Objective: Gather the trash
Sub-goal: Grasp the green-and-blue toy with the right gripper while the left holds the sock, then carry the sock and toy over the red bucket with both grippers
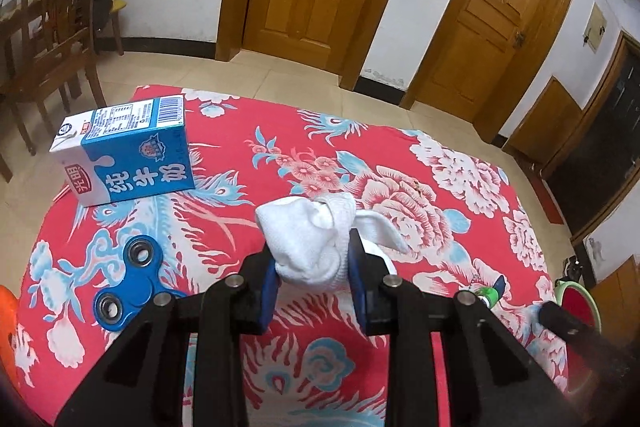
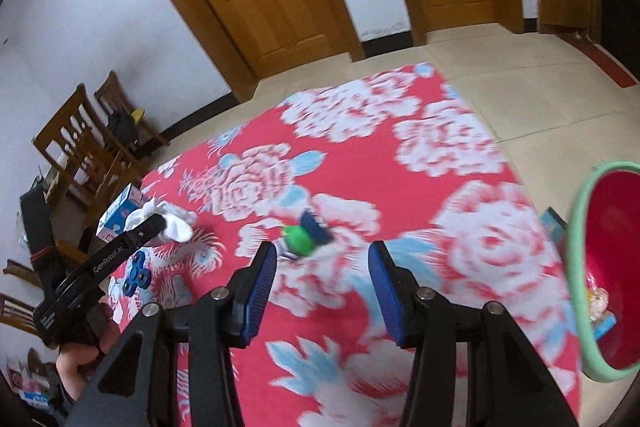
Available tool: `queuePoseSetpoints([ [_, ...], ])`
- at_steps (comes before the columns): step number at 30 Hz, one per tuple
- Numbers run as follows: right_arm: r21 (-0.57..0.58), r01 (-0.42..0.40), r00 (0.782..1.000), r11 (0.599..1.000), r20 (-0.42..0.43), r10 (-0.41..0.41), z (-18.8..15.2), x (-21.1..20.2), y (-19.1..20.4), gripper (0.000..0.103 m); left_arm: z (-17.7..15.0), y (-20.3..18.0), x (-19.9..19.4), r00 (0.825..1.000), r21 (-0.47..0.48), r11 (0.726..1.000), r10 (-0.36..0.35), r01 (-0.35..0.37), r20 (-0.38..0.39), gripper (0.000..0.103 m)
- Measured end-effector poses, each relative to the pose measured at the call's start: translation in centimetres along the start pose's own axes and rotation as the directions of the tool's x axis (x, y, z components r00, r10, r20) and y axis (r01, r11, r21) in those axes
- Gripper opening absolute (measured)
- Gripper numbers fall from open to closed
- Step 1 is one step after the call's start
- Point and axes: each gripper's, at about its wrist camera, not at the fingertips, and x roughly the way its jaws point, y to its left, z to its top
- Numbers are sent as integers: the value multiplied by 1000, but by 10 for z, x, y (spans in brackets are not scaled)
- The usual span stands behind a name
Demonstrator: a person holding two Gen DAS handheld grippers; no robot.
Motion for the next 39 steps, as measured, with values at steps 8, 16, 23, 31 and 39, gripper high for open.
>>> queuePoseSetpoints([
  [8, 14, 1, 997, 1000, -73, 0, 2, 45, 12, 51, -1, 1, -2, 1000, -6, 1000, -16, 16, 2, 31],
  [16, -33, 48, 997, 998, -59, -50, 7, 64, 22, 51, -2, 3, -3, 1000, -20, 1000, -23, 23, 0, 31],
  [23, -97, 122, 992, 988, -24, -125, 10, 73, 28, 31, -5, 2, -3, 1000, -18, 999, -31, 31, -3, 31],
  [31, -95, 115, 993, 989, -16, -117, 16, 74, 21, 25, -7, -2, -4, 999, -10, 999, -37, 37, -1, 31],
  [39, -61, 71, 996, 996, 49, -68, 21, 37, 16, 25, -7, -8, -7, 999, 7, 999, -46, 46, 4, 31],
])
